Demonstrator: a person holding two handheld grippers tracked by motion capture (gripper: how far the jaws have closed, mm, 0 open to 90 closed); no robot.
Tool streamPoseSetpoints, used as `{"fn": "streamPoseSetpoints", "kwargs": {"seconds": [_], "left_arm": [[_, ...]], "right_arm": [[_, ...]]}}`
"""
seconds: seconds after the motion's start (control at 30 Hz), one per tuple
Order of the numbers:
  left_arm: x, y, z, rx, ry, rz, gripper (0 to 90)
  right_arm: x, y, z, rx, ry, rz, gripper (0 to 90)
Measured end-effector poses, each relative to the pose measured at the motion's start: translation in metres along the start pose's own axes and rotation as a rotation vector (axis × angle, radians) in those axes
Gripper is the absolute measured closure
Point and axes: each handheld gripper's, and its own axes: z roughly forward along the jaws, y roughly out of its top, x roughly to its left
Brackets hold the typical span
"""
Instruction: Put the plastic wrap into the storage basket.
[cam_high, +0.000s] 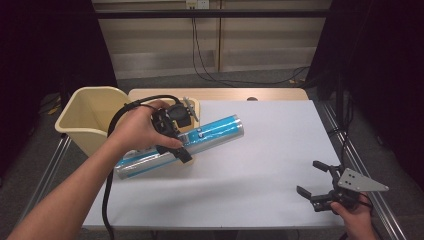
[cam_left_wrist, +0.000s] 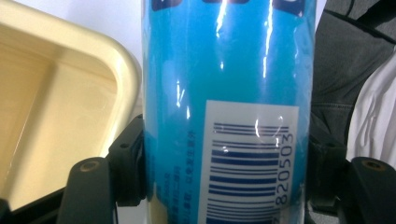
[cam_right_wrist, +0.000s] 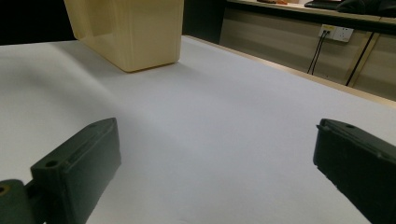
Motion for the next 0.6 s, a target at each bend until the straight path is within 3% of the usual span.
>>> {"fn": "streamPoseSetpoints", "kwargs": {"seconds": [0.3, 0.4, 0.6], "left_arm": [[0.014, 0.000, -0.009, -0.014, -0.001, -0.036, 32.1], [0.021, -0.001, -0.011, -0.033, 0.020, -0.077, 32.1], [0.031, -0.001, -0.012, -0.038, 0.043, -0.099, 32.1]], "right_arm": [[0.000, 0.000, 0.000, 0.001, 0.000, 0.001, 0.6], [0.000, 0.000, 0.000, -0.002, -0.001, 0.001, 0.6], [-0.001, 0.000, -0.001, -0.002, -0.003, 0.001, 0.6]]}}
